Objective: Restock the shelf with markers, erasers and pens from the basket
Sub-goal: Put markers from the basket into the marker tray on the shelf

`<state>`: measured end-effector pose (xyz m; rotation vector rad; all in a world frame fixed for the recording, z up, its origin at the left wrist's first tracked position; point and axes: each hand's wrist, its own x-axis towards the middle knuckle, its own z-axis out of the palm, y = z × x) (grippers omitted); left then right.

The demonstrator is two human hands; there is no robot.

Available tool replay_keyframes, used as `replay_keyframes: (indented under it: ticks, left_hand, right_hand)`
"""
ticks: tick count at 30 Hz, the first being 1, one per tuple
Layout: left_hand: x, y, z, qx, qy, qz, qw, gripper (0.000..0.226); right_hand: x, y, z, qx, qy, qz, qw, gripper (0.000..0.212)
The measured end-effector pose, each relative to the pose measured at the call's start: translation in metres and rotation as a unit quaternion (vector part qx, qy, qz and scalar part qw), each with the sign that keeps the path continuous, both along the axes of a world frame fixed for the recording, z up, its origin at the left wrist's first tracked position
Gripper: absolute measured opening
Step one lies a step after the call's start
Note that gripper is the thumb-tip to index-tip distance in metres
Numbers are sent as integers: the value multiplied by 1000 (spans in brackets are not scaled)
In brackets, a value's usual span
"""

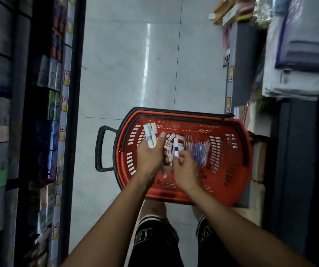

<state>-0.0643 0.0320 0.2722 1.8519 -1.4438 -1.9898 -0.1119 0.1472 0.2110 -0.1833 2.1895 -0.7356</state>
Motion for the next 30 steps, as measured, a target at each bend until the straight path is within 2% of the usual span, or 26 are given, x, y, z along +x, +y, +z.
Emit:
replay_keyframes:
  ticks: [3, 8, 13, 18, 20, 22, 25, 30]
  left_hand:
    - [5, 13, 46, -26, -11, 4, 1000, 44]
    - [24, 23, 105, -45, 13, 5, 999, 24]
    - [41, 20, 145, -65, 61, -29, 996, 17]
    - [60, 10, 173, -68, 107, -129, 983, 22]
    - [69, 6, 182, -65, 126, -186, 972, 23]
    - [77, 4, 189, -63, 138, -228, 962, 16]
    - [88, 6, 199, -60, 152, -281, 946, 5]
    - [97, 34, 217, -66, 187, -380, 903, 29]
  right_hand:
    - [-14, 9, 47, -13, 20, -5, 1000, 12]
    - [-25, 20, 119, -61, 46, -18, 997, 16]
    - [-18, 32, 176, -105, 92, 18, 990, 15]
    - [6, 44, 222, -139, 167, 21, 976, 6]
    - [23, 51, 240, -150, 197, 18, 969, 20]
    - [39, 59, 251, -154, 223, 22, 962, 26]
    - [67, 75, 267, -145, 250, -5, 957, 15]
    - [113, 118, 287, -110, 287, -85, 948, 17]
